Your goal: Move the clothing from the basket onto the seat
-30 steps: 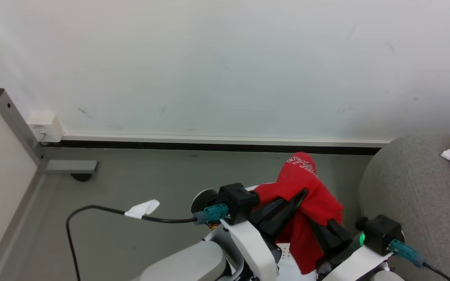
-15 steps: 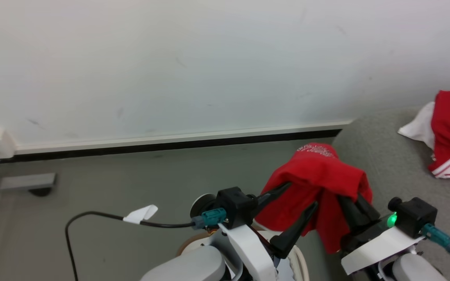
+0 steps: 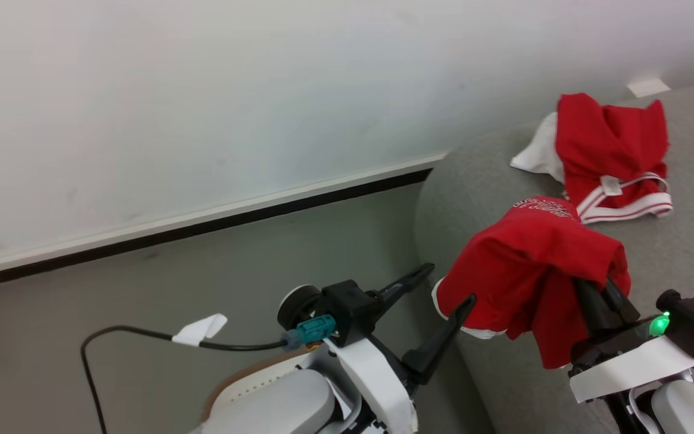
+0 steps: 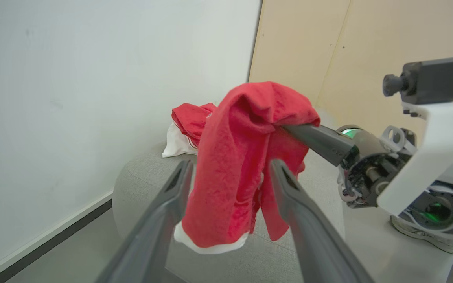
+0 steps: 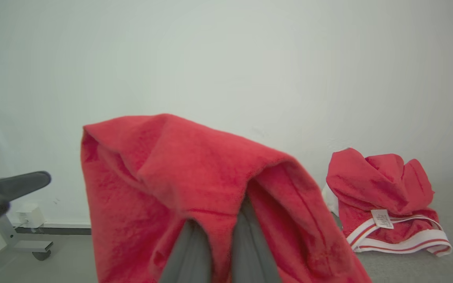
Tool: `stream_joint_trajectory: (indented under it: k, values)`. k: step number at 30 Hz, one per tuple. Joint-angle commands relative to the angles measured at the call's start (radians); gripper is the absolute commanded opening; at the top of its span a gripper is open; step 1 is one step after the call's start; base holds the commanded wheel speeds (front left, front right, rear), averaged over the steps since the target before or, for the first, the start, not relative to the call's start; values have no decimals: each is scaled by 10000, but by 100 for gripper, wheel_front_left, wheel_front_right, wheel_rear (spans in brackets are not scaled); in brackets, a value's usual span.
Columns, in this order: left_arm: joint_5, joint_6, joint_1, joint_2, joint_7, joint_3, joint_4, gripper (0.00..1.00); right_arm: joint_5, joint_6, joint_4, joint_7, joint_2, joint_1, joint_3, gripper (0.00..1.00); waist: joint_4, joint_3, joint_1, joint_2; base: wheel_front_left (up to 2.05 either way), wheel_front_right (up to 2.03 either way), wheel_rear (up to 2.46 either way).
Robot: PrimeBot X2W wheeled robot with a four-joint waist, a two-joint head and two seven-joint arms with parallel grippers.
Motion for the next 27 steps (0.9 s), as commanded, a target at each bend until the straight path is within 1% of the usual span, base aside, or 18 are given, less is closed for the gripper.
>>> stream_joint_trajectory:
  k: [1, 8, 14, 22, 27]
  values:
    - [177, -26, 103, 96, -35, 66, 5, 100, -40, -23, -84, 1, -75, 139, -116, 0, -539, 151, -1, -1, 0, 0, 0]
    - [507, -94, 186, 105, -25, 216, 88, 100, -133, -23, -328, 1, -115, 352, -567, 0, -1360, 312, -1, -1, 0, 0, 0]
    - [819, -172, 321, 28, -27, 383, 139, 100, -91, -23, -469, 1, -11, 444, -716, 0, -1789, 415, -1, -1, 0, 0, 0]
    - [1219, -291, 560, 43, -28, 595, 166, 100, -64, -23, -491, 1, -25, 497, -689, 0, -2026, 393, -1, -1, 0, 0, 0]
    - [1467, -402, 676, -58, -29, 699, 184, 100, -137, -23, -521, 1, -81, 547, -806, 0, -1919, 403, -1, -1, 0, 0, 0]
